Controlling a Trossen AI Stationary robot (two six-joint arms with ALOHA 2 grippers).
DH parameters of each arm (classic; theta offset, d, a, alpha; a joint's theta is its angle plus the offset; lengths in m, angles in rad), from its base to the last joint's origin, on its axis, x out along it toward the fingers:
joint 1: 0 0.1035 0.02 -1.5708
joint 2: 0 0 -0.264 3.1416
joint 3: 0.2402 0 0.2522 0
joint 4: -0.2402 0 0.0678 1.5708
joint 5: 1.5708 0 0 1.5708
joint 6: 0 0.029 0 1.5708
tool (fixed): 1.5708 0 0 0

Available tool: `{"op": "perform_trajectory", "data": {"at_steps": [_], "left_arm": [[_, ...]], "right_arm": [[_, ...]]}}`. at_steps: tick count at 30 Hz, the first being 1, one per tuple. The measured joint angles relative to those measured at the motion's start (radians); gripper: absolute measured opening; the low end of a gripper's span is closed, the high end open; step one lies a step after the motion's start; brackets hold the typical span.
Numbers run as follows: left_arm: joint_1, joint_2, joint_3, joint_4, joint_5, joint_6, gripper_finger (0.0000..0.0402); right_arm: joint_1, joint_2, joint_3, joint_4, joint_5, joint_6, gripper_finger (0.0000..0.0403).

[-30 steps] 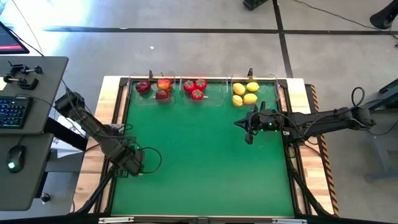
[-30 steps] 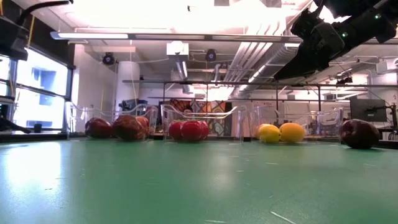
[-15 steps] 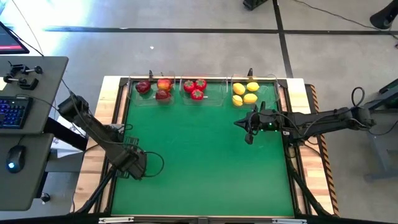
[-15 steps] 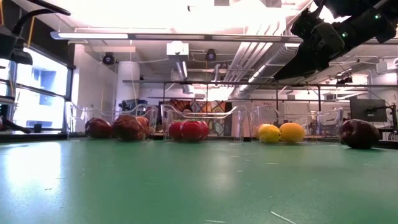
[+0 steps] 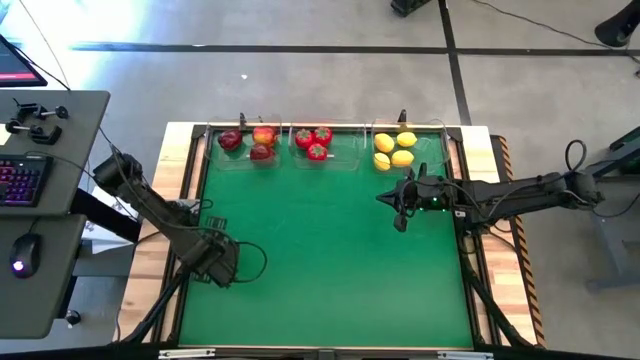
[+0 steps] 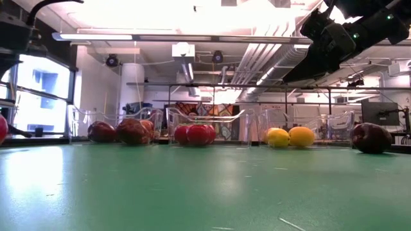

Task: Sort produce into baskets
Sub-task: Put the tomato into the middle transparent bin

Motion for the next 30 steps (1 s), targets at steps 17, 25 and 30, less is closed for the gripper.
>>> {"op": "perform_trajectory", "data": {"at_steps": [17,25,30], "left_arm": [[0.003,0.000,0.000,0.001,-0.050,0.043,0.0158],[0.003,0.000,0.000,0.010,-0.053,0.101,0.0111],[0.003,0.000,0.000,0.025,-0.055,0.125,0.0066]], "right_arm": [[0.000,0.000,0.000,0.000,0.000,-0.002,0.0000],[0.000,0.000,0.000,0.000,0.000,-0.004,0.0000],[0.000,0.000,0.000,0.000,0.000,-0.004,0.0000]]}}
